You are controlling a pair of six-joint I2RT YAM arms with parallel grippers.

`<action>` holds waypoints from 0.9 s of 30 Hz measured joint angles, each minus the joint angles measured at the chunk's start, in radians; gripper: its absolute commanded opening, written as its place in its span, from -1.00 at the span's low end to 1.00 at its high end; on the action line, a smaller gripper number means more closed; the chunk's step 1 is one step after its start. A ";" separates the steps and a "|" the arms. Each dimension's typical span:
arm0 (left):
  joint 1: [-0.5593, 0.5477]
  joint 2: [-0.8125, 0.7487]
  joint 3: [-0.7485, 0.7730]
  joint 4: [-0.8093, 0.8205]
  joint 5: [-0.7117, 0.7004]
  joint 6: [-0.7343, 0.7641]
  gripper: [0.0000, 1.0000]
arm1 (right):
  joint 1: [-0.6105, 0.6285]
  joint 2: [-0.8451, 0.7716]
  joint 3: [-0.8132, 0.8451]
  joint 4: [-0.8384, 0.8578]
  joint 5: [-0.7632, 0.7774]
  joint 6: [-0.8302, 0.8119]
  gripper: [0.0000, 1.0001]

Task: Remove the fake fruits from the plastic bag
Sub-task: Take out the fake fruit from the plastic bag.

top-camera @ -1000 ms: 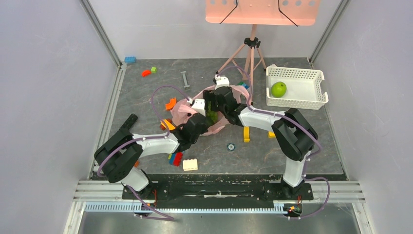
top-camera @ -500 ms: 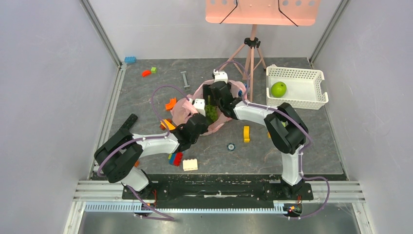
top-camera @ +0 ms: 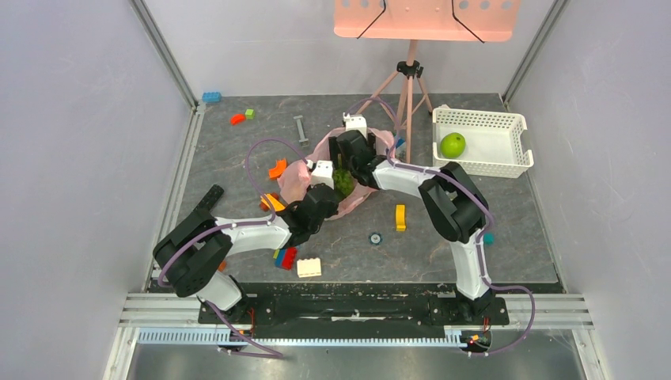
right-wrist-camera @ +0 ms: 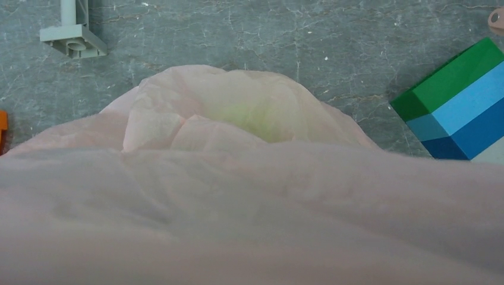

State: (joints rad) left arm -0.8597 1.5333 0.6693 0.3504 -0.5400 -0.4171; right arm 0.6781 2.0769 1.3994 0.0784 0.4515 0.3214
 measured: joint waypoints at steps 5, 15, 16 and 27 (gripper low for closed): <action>0.000 0.000 0.000 0.000 0.000 0.000 -0.69 | -0.012 0.042 0.047 -0.006 -0.001 -0.008 0.74; 0.000 0.000 0.000 0.000 0.000 0.000 -0.69 | -0.025 0.088 0.091 -0.025 -0.002 -0.027 0.45; 0.000 0.000 0.000 0.000 0.000 0.000 -0.70 | -0.026 0.088 0.091 -0.027 -0.002 -0.029 0.40; 0.000 0.000 0.000 0.000 0.000 0.000 -0.69 | -0.032 0.032 0.011 -0.004 -0.044 -0.049 0.18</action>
State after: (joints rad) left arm -0.8597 1.5333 0.6693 0.3504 -0.5400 -0.4171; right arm 0.6464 2.1090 1.4105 0.0742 0.4072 0.2722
